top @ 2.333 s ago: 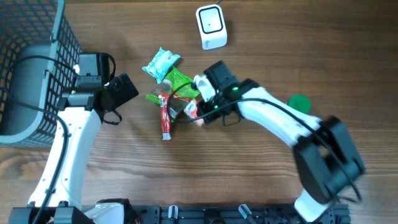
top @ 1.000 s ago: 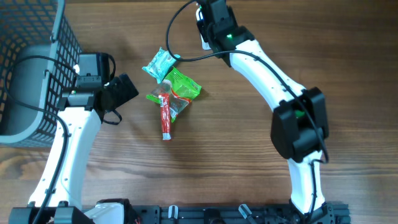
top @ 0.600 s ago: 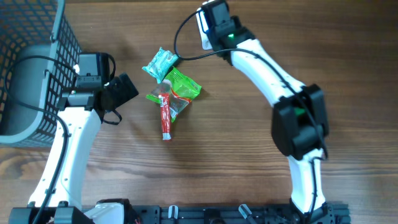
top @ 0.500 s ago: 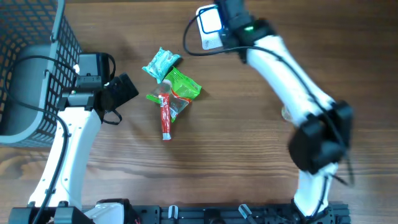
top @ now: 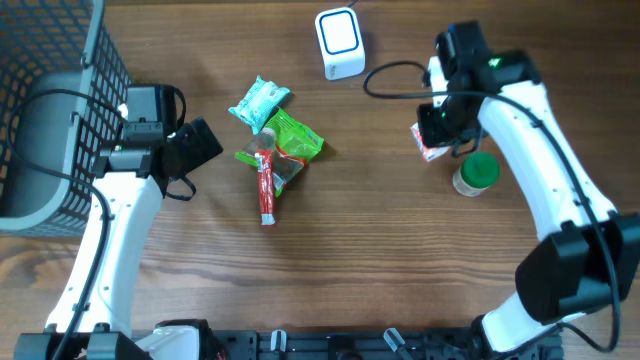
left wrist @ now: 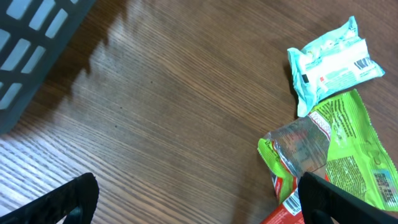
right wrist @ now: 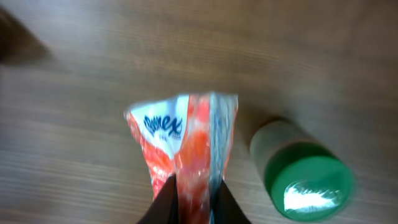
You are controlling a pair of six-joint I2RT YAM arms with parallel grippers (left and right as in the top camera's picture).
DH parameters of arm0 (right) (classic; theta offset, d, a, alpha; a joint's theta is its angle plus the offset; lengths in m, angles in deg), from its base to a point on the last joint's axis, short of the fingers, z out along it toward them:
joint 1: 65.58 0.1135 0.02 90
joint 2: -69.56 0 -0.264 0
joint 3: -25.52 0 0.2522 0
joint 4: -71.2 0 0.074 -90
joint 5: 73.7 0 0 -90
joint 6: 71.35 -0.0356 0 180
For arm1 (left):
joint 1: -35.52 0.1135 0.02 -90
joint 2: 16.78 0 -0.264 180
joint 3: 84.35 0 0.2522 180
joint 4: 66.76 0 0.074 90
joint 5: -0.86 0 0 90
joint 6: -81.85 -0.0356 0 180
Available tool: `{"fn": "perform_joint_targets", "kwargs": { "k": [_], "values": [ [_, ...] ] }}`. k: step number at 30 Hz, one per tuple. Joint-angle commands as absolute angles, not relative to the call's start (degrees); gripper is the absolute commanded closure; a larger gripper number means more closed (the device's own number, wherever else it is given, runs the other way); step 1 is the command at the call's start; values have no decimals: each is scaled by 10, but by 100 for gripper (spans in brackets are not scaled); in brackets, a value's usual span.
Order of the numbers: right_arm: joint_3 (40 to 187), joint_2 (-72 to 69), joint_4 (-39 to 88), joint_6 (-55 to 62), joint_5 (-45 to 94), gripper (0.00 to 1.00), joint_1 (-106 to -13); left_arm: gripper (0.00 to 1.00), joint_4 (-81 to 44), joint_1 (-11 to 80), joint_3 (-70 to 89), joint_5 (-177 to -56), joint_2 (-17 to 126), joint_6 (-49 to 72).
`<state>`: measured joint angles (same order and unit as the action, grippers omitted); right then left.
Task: Scan the item barcode
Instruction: 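Set the Kleenex pack down left of the bottle and release, then reach the right gripper to the pile and grasp the red tube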
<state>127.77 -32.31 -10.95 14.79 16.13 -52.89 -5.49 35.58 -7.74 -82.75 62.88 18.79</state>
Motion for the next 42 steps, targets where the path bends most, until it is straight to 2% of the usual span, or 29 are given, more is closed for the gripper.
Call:
{"fn": "perform_joint_targets", "kwargs": {
  "k": [1, 2, 4, 5, 6, 10, 12, 15, 17, 23, 25, 31, 35, 42],
  "values": [
    [1161, -332, -10, 142, 174, 94, -528, 0, -56, 357, -76, -820, 628, 195],
    [1125, -332, 31, 142, 170, 83, -528, 0, -56, 357, -76, -820, 628, 195],
    [1088, -332, 73, 141, 157, 69, -528, 0, -56, 357, -76, -820, 628, 195],
    [1077, -332, 88, 141, 157, 44, -528, 0, -56, 357, -76, -820, 628, 195],
    [1074, -332, 92, 141, 158, 36, -528, 0, -56, 357, -76, -820, 628, 195],
    [1110, -327, 67, 142, 184, 29, -527, 0, -56, 357, -76, -820, 628, 195],
    [1158, -318, 25, 142, 257, 28, -521, 0, -56, 357, -76, -820, 628, 195],
    [1176, -292, 47, 144, 436, 29, -478, 0, -56, 357, -76, -820, 628, 195],
    [1175, -293, 62, 112, 453, 29, -445, 0, -56, 357, -76, -820, 628, 195],
    [1106, -299, 213, -31, 450, 31, -316, 0, -56, 357, -76, -820, 628, 195],
    [1070, -300, 286, -81, 421, 33, -268, 0, -56, 357, -76, -820, 628, 195],
    [1005, -301, 403, -165, 287, 38, -173, 0, -56, 357, -76, -820, 628, 195],
    [977, -317, 483, -169, 244, 41, -135, 0, -56, 357, -76, -820, 628, 195],
    [976, -395, 568, -208, 205, 36, -116, 0, -56, 357, -76, -820, 628, 195]
  ]
}}
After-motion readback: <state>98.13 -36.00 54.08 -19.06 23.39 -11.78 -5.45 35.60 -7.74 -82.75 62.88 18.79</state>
